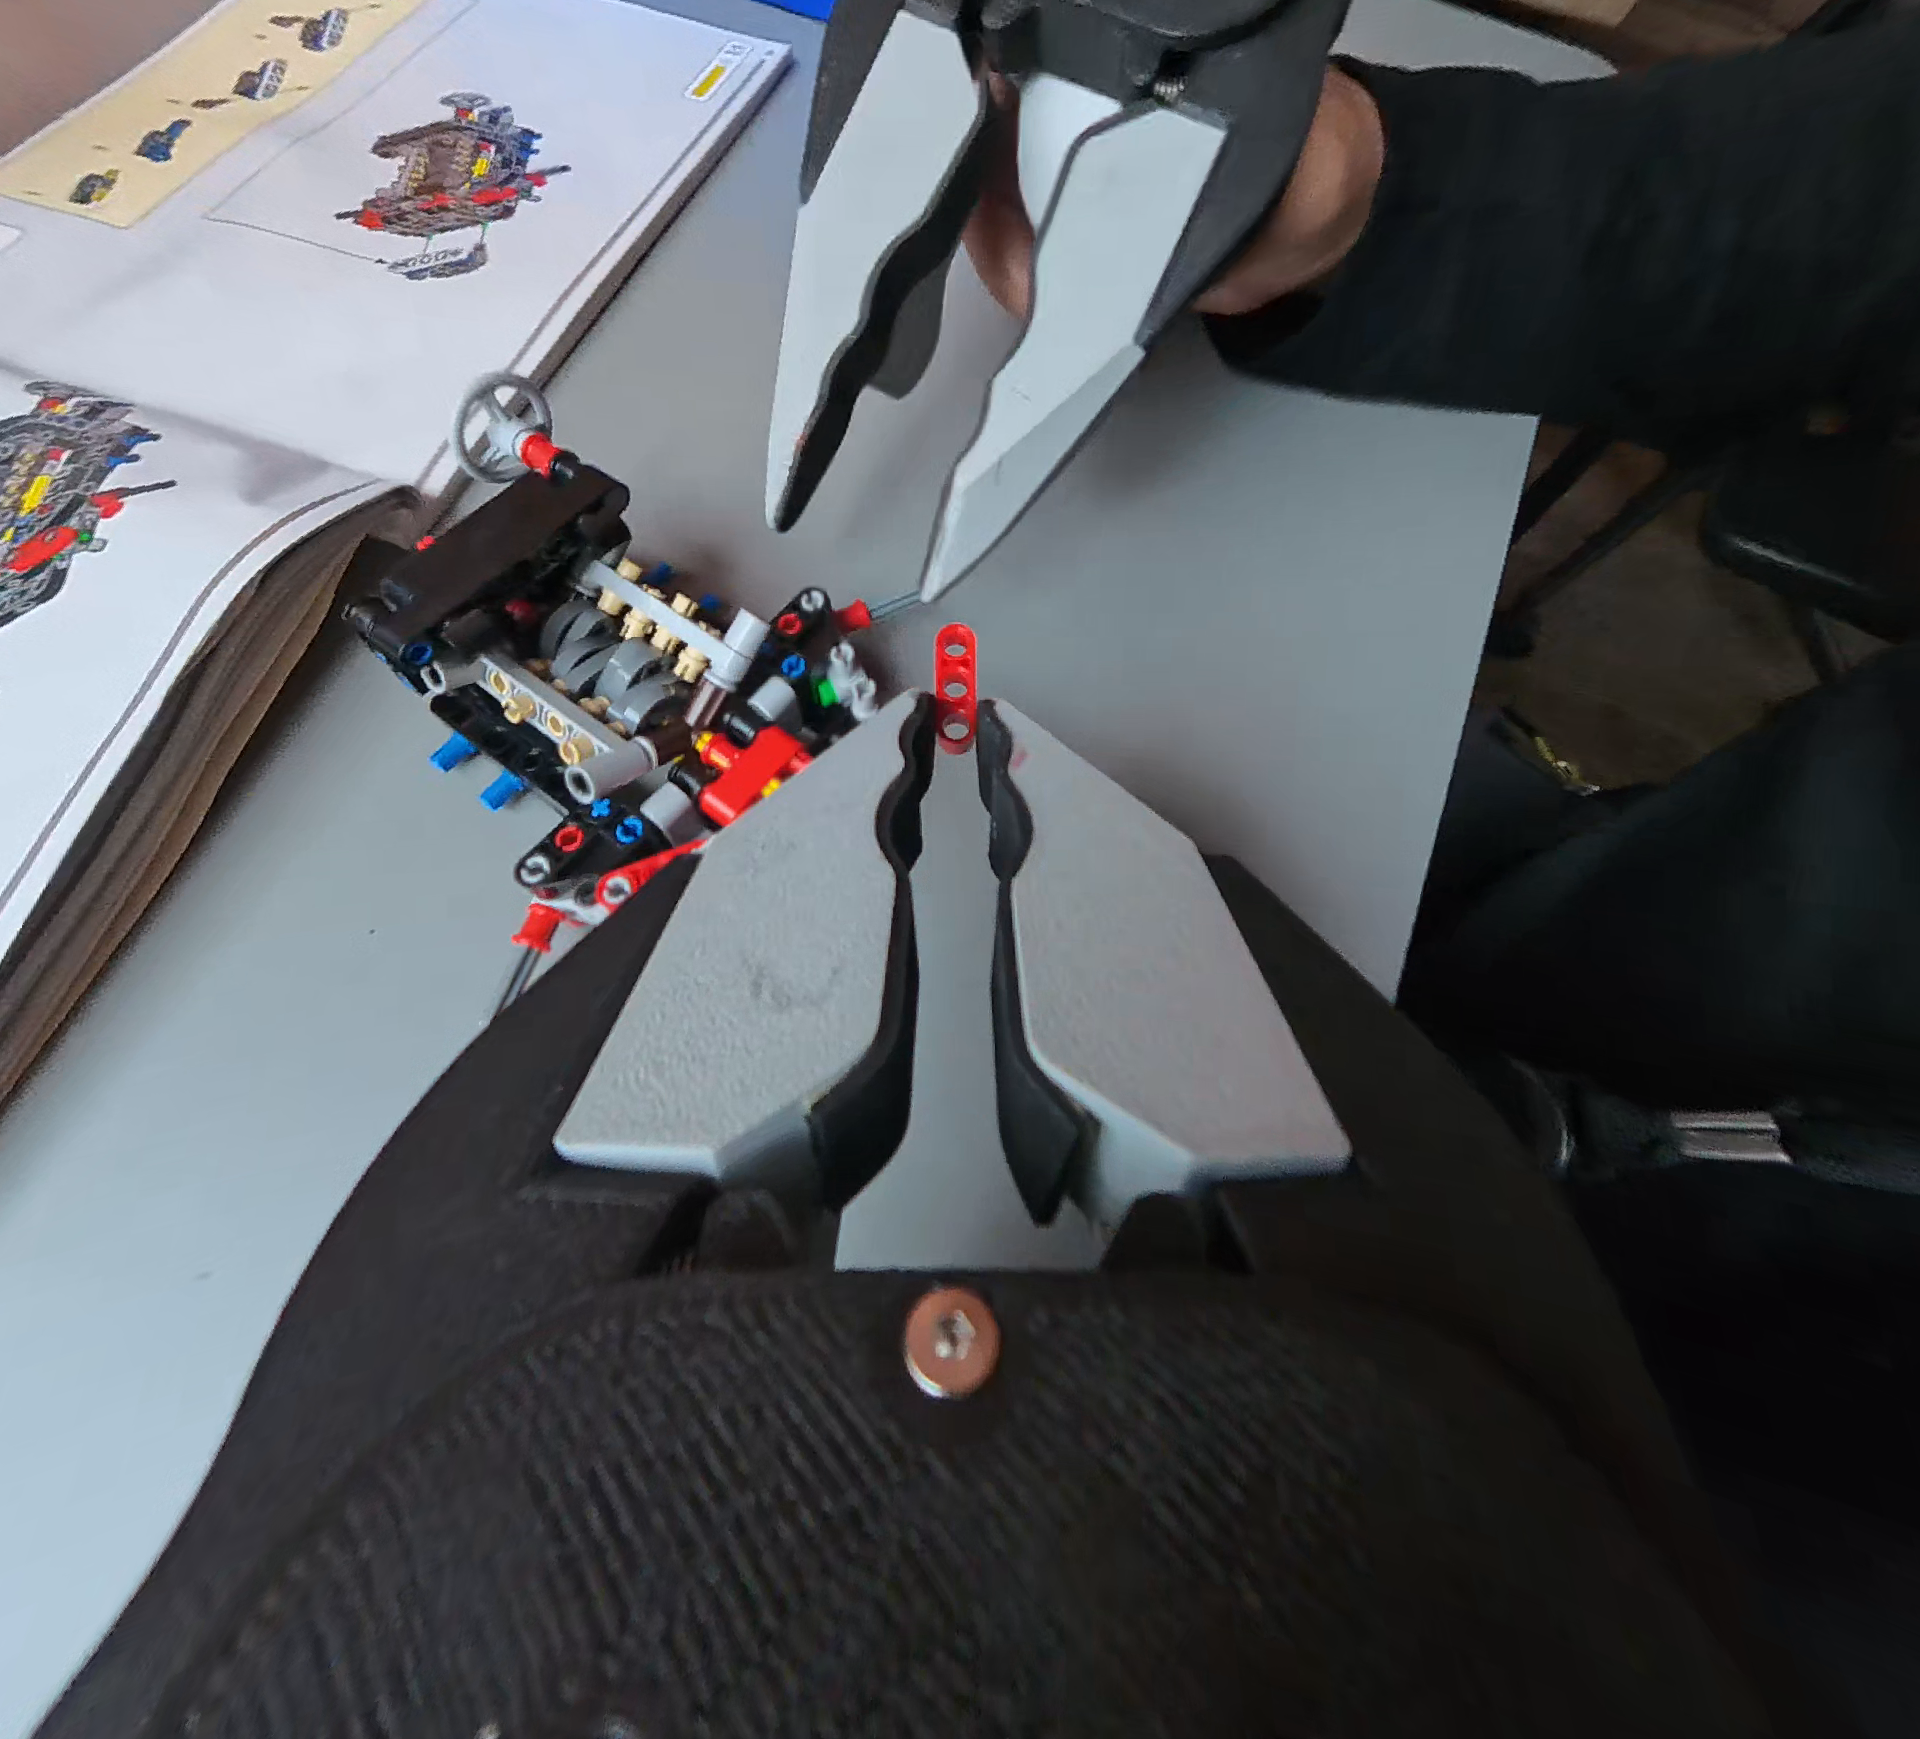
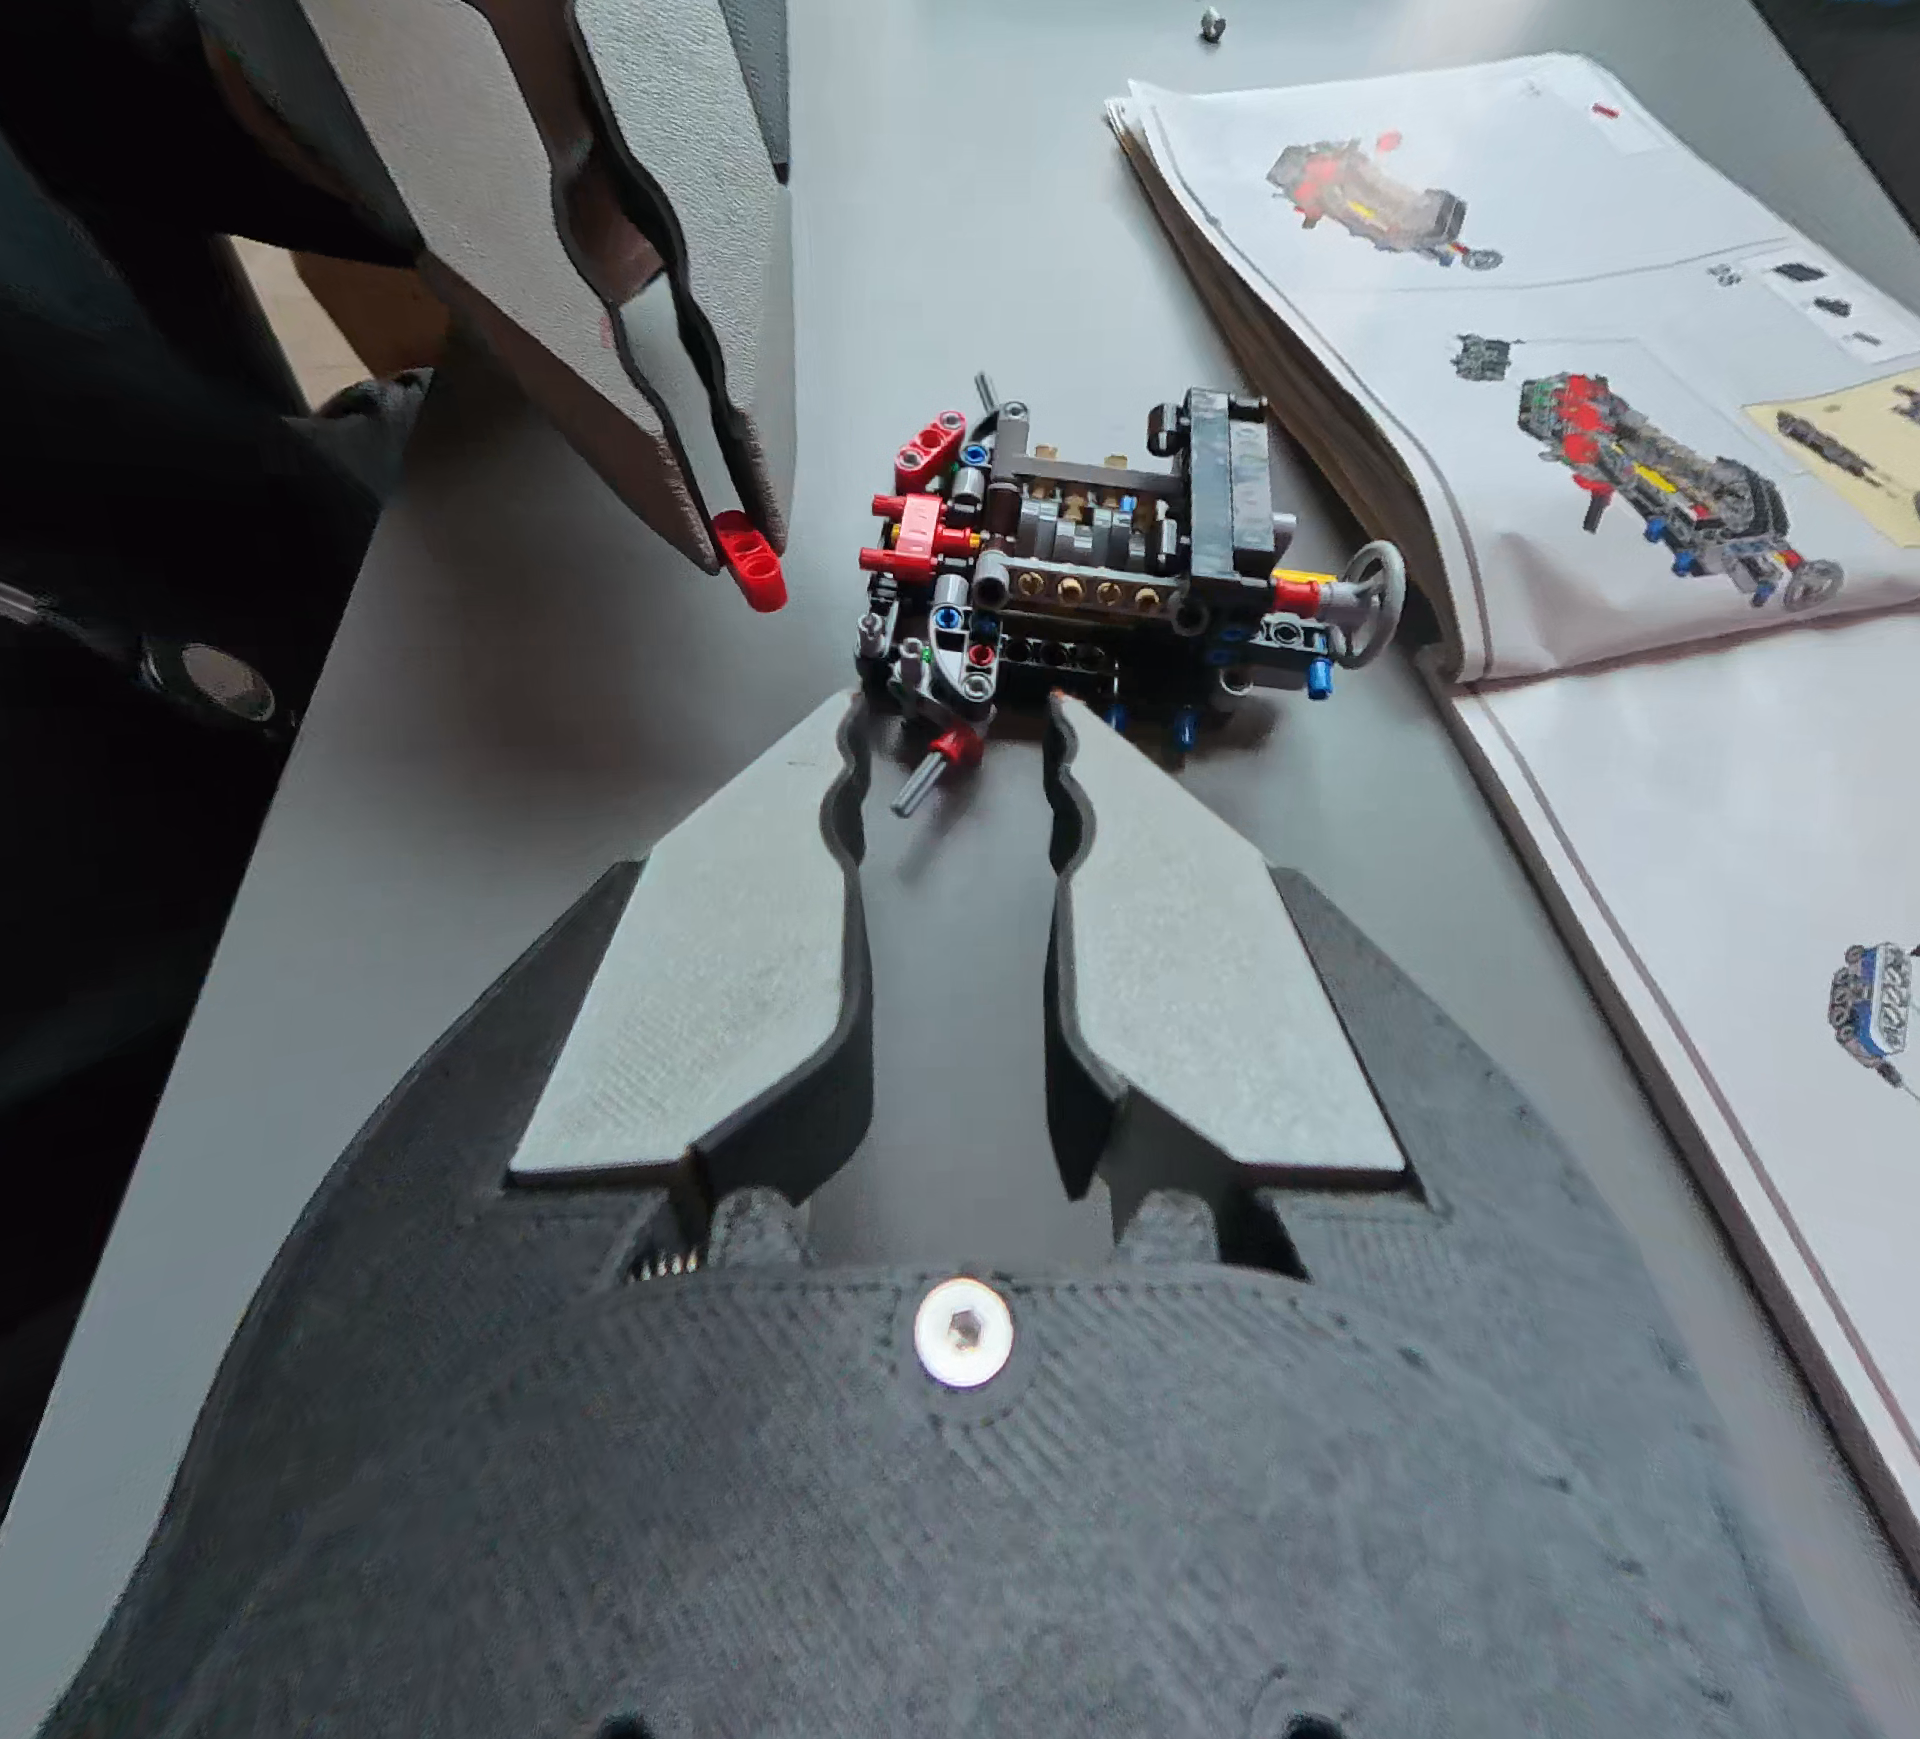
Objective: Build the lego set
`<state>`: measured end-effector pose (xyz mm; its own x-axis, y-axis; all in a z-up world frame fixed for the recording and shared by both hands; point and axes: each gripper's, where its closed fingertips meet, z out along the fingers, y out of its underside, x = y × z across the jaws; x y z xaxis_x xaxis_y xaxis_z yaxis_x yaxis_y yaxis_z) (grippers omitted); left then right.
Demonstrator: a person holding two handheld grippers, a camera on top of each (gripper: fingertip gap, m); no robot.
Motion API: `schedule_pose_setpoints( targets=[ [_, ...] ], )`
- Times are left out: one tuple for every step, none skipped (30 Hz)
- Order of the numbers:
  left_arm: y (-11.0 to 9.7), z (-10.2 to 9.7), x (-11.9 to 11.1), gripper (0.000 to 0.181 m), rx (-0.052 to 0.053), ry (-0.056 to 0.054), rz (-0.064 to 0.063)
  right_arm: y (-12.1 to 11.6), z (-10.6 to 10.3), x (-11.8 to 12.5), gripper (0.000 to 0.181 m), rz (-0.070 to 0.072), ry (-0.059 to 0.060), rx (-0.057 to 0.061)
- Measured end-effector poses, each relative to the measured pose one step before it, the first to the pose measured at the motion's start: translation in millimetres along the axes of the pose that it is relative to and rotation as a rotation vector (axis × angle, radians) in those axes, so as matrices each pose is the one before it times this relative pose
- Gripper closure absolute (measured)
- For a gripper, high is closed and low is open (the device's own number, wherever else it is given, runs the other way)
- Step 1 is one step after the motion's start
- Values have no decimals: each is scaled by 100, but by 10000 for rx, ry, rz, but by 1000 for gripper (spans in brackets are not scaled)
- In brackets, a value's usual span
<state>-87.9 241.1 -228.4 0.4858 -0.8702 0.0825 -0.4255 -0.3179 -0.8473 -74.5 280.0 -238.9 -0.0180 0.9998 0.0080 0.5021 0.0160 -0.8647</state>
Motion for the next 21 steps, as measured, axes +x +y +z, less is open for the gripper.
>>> schedule_pose_setpoints(
  targets=[
    [375, -44, -93, 176, -101, -152, 85, 119, 29, 94, 151, 75, 11, -78],
    [367, -96, -96, 176, -63, -127, 85, -85, -96, 92, 151, -28, 67, 85],
    [323, -156, -151, 176, 7, -138, 46, -153, -196, 170, 152, -78, 148, 159],
    [283, -180, -128, 176, 61, -93, -7, -160, -233, 189, 152, -73, 161, 168],
    [276, -165, -101, 176, 66, -43, -58, -150, -212, 151, 151, -28, 124, 154],
    [183, -201, -109, 176, 21, -33, -72, -175, -209, 194, 151, 26, 136, 163],
    [-58, -231, -79, 176, 111, -33, 44, -214, -190, 190, 151, 56, 109, 188],
    [-187, -229, -150, 176, 177, -86, 110, -193, -180, 201, 152, 104, 74, 173],
    [-64, -154, -170, 176, 84, -74, 94, -152, -164, 242, 151, 159, 59, 148],
    [142, -69, -161, 176, -58, -31, 50, -152, -163, 300, 151, 177, 72, 142],
    [140, -63, -69, 176, -59, 36, 9, -110, -178, 404, 148, 161, 137, 113],
    [-32, -144, 30, 176, 70, 75, -1, -66, -165, 433, 147, 129, 177, 91],
    [-121, -190, 29, 176, 137, 57, -5, -86, -158, 436, 146, 113, 189, 93],
    [-103, -195, -30, 176, 129, 17, -19, -92, -116, 356, 145, 114, 148, 91],
    [-62, -153, 0, 176, 95, 49, -30, -79, -76, 257, 144, 118, 92, 64],
    [-52, -124, -5, 176, 68, 53, -33, -37, -53, 215, 143, 107, 74, 37],
    [-64, -99, 2, 176, 76, 52, -30, -19, -32, 224, 143, 89, 82, 23],
    [-73, -82, 30, 176, 75, 66, -40, 4, -15, 186, 142, 74, 72, 7],
    [-44, -59, 71, 176, 45, 84, -25, -4, -5, 190, 142, 58, 77, 1],
    [-28, -37, 60, 176, 32, 61, -12, -4, -18, 158, 142, 41, 71, 6],
    [-25, -33, 13, 176, 27, 23, -14, -6, -12, 102, 142, 36, 44, 6]
  ],
)
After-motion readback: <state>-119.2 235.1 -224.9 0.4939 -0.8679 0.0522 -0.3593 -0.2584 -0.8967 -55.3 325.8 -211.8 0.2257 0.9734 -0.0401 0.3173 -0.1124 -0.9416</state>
